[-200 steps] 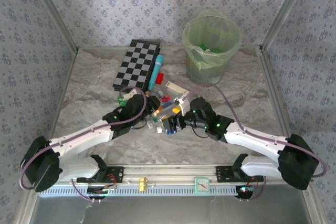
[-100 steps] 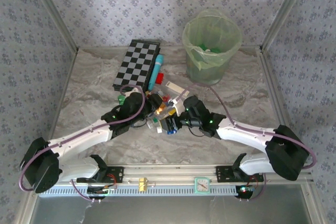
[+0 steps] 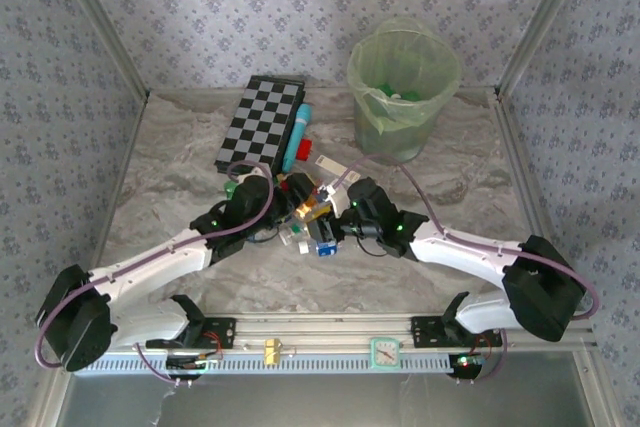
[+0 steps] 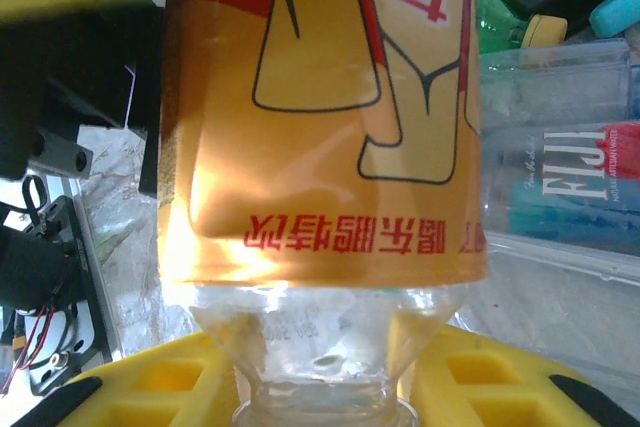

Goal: Put the plastic bottles in the bin

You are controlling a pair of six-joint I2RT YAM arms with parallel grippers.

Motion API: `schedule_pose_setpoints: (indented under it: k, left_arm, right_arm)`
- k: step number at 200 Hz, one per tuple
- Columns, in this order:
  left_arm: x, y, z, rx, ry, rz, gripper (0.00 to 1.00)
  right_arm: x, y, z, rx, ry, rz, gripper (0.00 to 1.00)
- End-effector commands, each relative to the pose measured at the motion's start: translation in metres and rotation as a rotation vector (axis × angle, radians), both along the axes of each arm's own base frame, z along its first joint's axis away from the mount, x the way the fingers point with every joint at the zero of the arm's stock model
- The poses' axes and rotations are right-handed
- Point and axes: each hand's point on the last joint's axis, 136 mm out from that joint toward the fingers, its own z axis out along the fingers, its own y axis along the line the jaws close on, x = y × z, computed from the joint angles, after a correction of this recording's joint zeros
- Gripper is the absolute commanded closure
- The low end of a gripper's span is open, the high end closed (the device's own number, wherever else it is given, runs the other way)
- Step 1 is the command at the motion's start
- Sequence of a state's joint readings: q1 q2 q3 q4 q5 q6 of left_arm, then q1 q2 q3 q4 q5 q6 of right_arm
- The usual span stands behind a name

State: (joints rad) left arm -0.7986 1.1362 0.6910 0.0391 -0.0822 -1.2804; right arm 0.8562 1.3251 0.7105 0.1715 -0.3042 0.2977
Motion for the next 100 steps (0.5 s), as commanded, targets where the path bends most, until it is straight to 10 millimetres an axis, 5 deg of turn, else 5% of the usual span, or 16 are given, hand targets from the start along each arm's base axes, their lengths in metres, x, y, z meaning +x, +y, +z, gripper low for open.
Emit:
schedule_pose_setpoints:
  k: [1, 52, 100]
  left_arm:
    - [0.007, 0.016, 0.015, -0.002, -0.041, 0.029, 0.0]
    - [0.018, 0.093, 0.022, 0.105, -0.079, 0.191, 0.0]
    - [-0.001, 0.148, -0.007, 0.124, -0.053, 0.333, 0.0]
  right_arm:
    - [0.003, 0.0, 0.012, 0.0, -0.023, -0.004, 0.61]
    - [0.03, -0.04, 0.029, -0.084, -0.057, -0.139, 0.61]
    - [0.068, -0.096, 0.098, -0.095, -0.166, -0.316, 0.61]
